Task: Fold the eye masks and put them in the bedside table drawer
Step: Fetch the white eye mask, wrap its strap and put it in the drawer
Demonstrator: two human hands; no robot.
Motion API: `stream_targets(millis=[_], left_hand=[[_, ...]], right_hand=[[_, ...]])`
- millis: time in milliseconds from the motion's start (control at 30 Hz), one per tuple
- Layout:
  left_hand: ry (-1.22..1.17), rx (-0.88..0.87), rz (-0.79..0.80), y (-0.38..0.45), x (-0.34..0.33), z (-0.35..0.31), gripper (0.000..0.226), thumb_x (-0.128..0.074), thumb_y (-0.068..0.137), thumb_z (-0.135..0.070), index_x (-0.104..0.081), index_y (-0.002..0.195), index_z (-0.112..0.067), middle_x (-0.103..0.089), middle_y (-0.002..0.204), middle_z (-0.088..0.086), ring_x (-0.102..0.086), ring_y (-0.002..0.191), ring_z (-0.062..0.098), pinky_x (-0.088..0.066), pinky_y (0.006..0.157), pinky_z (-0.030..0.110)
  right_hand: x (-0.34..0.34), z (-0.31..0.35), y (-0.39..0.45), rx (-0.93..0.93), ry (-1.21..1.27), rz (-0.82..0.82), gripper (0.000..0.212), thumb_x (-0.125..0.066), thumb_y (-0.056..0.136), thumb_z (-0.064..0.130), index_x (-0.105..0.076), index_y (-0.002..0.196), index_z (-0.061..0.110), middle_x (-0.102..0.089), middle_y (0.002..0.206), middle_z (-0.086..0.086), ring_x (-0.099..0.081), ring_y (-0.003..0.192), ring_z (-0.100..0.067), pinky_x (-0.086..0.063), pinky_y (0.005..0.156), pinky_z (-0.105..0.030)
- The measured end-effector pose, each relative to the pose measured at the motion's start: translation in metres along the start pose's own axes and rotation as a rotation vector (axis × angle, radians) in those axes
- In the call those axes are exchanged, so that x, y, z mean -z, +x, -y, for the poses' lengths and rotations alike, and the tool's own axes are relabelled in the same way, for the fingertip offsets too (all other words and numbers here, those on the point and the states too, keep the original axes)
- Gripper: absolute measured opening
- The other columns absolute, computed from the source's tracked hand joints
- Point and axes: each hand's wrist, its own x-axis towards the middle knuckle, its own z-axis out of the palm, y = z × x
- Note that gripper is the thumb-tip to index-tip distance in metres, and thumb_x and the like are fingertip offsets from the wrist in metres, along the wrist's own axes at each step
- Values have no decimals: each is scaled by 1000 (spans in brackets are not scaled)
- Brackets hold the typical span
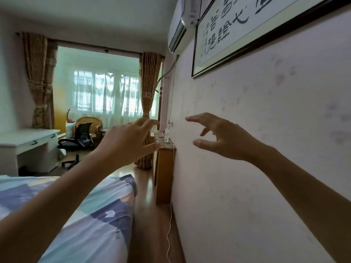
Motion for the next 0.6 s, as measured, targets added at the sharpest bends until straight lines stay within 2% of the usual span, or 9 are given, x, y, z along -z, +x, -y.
stream_targets(millis=[100, 200, 300, 500, 600], left_hand=[[49, 29, 5, 40, -29, 5, 72, -37, 84, -68, -20, 146, -35, -34, 151, -9, -57, 82, 9, -43, 57, 26], [91, 42, -10, 76, -58, 17, 72, -37, 83, -69, -21, 145, -37, -37, 149, -10, -63, 97, 15, -42, 58, 26], [156, 66, 8, 106, -89, 39, 72, -37, 82, -70, -23, 145, -37, -41, 146, -10, -63, 97, 16, -43, 61, 28], [386, 175, 62, 165, -169, 111, 72, -33, 83, -72, -23, 144, -35, -50, 136, -11, -63, 89, 15, -25, 46, 21], [421, 195, 84, 206, -213, 153, 72, -32, 83, -71, -22, 143, -34, -50, 136, -9, -64, 91, 17, -34, 51, 25]], right_hand=[[-26, -58, 34, 44, 51, -1, 57, -61, 85, 43, -36, 137, 40, -44, 141, 13, -59, 98, -2, -56, 79, -31], [-56, -105, 76, 78, 149, -9, 55, -62, 85, 43, -39, 135, 39, -46, 140, 12, -60, 95, 1, -56, 80, -32], [-94, -138, 124, 115, 209, -3, 55, -61, 86, 41, -39, 135, 37, -47, 139, 11, -60, 96, -2, -56, 79, -30], [-186, -192, 232, 198, 168, 27, 57, -58, 88, 43, -34, 139, 38, -43, 142, 12, -56, 108, -7, -51, 81, -27], [-229, -223, 291, 184, 112, 43, 57, -55, 88, 46, -32, 139, 39, -42, 144, 12, -54, 112, -8, -49, 79, -25]])
